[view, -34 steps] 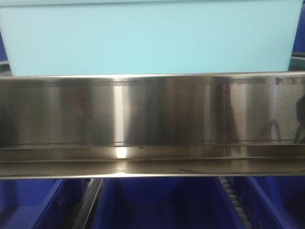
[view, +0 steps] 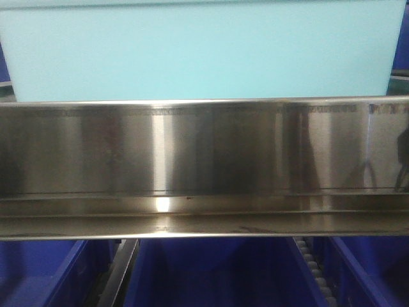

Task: Move two blue bins to right shelf middle
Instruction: 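Lower both grippers onto opposite side walls of the light teal bin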

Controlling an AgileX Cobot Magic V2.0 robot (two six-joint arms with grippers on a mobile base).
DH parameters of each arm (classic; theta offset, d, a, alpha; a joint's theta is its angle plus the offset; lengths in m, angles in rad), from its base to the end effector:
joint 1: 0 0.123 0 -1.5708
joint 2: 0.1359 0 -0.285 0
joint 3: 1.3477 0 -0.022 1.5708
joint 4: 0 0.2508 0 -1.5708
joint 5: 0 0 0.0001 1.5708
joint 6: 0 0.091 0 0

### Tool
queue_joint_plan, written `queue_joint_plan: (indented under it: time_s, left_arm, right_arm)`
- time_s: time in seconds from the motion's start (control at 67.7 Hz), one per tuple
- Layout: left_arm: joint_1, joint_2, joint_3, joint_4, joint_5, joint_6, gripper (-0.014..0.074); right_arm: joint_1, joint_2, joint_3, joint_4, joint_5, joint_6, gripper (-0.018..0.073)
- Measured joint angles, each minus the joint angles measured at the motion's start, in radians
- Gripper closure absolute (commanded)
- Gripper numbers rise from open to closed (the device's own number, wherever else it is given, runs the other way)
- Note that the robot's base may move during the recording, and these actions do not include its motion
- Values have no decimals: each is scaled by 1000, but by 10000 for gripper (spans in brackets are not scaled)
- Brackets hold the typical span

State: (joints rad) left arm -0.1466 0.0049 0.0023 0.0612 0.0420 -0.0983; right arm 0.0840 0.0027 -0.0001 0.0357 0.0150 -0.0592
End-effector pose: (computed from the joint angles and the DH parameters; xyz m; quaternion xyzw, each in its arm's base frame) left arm 0.0564 -0.0081 0.2083 0.0370 0.6925 -0.0652 0.7175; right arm 0.0564 0.0048 0.2117 -0.0368 0.6811 0.0223 0.7309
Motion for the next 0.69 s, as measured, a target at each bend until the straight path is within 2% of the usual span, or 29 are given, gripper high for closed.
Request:
queue_joint_plan:
  time_s: [0.591, 0.694]
  left_arm:
    - [0, 0, 0, -6, -2, 0, 707]
    - [0, 0, -28, -17, 44, 0, 707]
  right_arm:
    - [0, 0, 0, 0, -15, 0, 726]
    - [0, 0, -22, 0, 16, 0, 726]
